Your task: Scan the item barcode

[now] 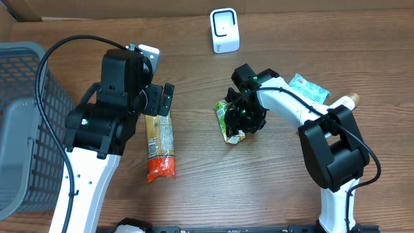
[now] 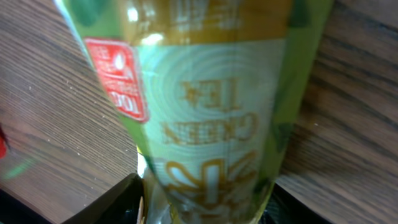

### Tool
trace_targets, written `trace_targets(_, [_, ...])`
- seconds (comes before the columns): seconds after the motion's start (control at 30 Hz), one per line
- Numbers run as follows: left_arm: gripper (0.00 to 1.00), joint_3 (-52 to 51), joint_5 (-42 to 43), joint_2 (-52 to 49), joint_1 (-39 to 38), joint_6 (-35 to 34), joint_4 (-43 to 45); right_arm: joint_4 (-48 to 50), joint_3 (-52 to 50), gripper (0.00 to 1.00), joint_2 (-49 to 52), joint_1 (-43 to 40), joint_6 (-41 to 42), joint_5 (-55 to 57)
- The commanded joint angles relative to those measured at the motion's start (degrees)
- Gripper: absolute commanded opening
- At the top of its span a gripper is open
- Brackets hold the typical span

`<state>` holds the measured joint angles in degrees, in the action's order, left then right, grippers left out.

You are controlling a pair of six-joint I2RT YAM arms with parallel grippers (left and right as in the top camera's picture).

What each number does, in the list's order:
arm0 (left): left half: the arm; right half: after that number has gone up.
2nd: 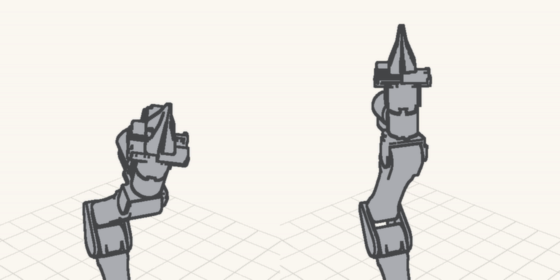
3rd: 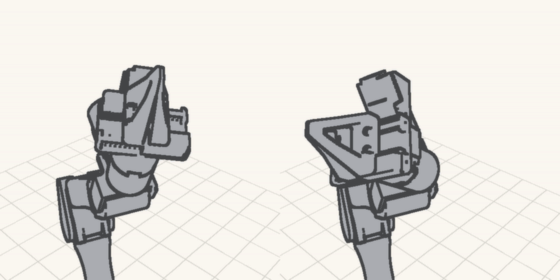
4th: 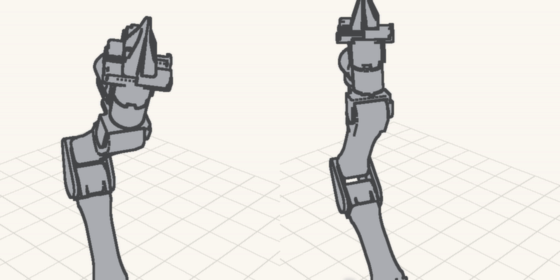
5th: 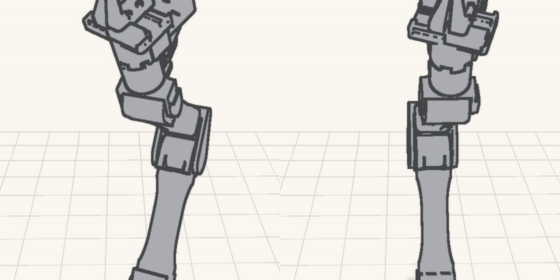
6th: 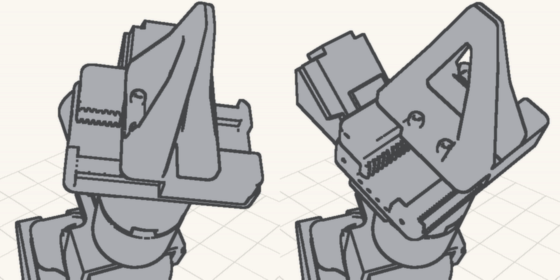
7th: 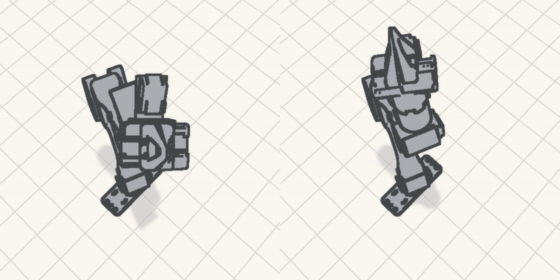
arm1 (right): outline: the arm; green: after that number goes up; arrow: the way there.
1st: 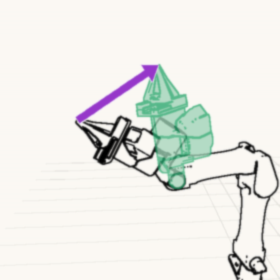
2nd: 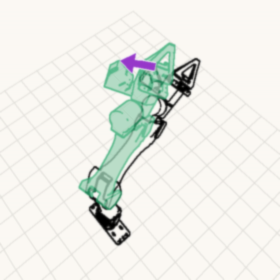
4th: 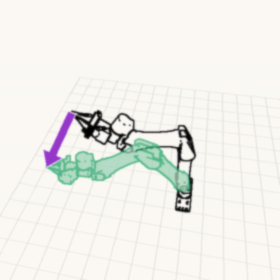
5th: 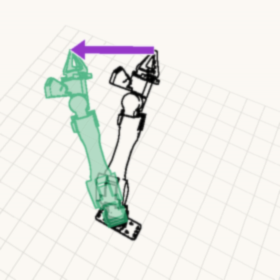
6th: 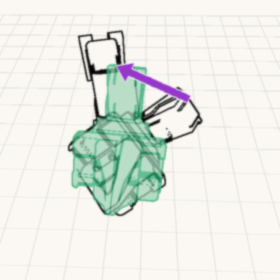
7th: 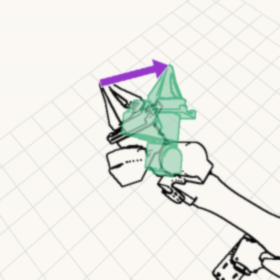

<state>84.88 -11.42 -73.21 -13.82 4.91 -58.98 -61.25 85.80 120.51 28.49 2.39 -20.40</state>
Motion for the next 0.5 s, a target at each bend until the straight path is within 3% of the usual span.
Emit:
trace_targets(0.0, [0.99, 0.46, -0.59, -0.24, -0.07, 0.90, 0.04, 0.04, -0.37, 0.60, 0.17, 0.04, 0.90, -0.94])
trace_targets(0.17, [1.00, 0.46, -0.59, -0.24, -0.07, 0.90, 0.04, 0.83, -0.35, 0.74, 0.15, 0.07, 5.11, -0.94])
trace_targets(0.47, [1.00, 0.46, -0.59, -0.24, -0.07, 0.90, 0.07, 1.07, -0.35, 0.73, 0.17, 0.07, 5.09, -0.87])
